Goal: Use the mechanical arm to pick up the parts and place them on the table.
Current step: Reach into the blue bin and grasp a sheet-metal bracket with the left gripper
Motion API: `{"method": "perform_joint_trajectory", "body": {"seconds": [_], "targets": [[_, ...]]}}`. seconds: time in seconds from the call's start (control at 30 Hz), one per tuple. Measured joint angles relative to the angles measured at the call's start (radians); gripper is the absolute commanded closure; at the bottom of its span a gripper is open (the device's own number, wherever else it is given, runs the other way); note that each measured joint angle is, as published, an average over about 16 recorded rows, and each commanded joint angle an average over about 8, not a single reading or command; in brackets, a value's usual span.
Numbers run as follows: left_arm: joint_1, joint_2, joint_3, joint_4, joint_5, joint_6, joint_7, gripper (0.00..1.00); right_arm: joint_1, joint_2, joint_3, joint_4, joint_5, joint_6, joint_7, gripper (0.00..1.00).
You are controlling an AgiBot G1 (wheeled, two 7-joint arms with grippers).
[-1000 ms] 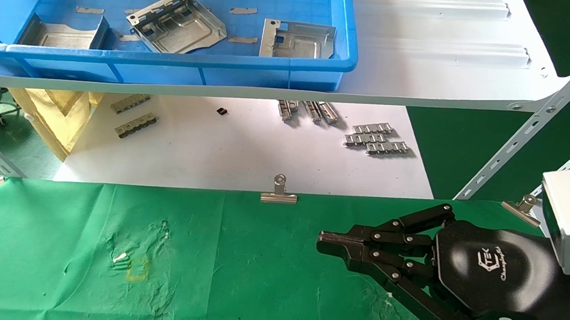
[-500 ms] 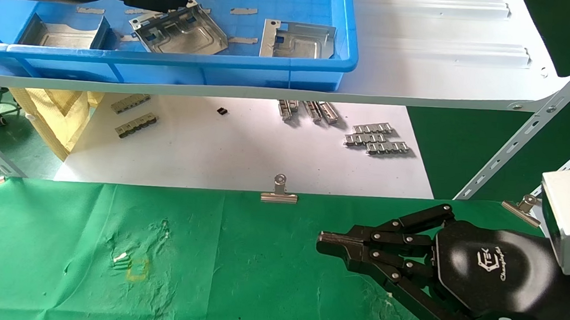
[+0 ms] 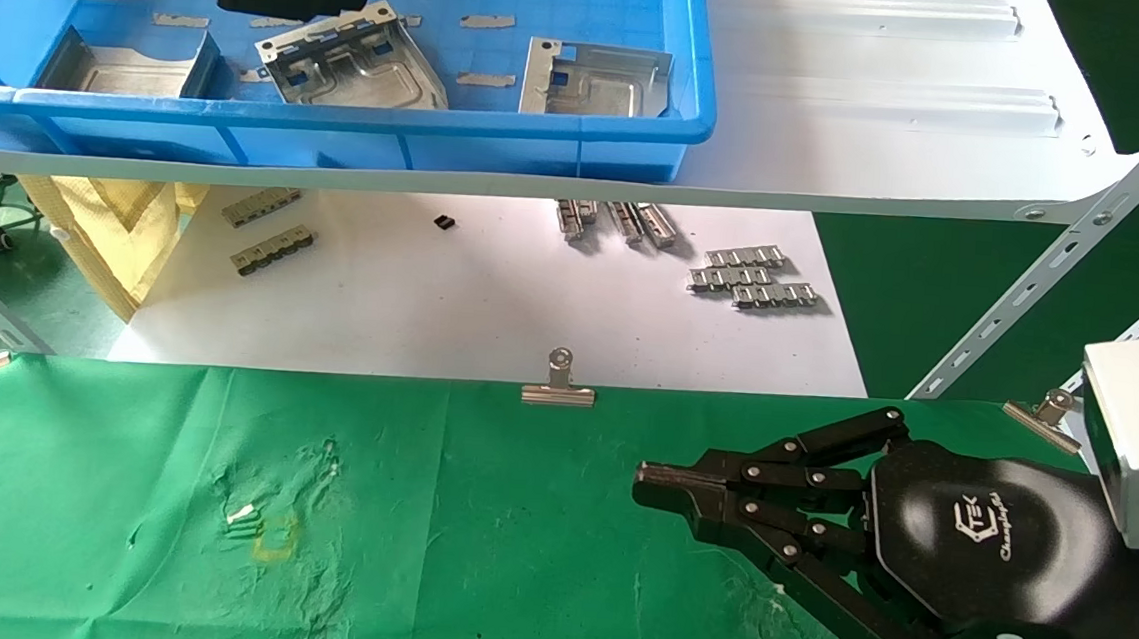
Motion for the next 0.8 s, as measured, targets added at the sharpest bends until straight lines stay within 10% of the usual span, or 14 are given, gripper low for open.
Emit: {"method": "perform_joint_trajectory", "body": {"seconds": [0.17, 0.43, 0.8], "targets": [[-0.007, -0.013, 0.005, 0.001, 0.007, 0.045, 0.021, 0.07, 0.000, 0.000, 0.000, 0.000, 0.000, 0.000, 0.000, 1.00], [-0.015, -0.012, 0.030, 0.012, 0.043, 0.077, 0.032, 1.00, 0.000, 0.000, 0.000, 0.000, 0.000, 0.000, 0.000, 1.00], [-0.024, 0.008, 0.065, 0.021, 0.094, 0.031, 0.032, 1.00, 0.000, 0.000, 0.000, 0.000, 0.000, 0.000, 0.000, 1.00]]}}
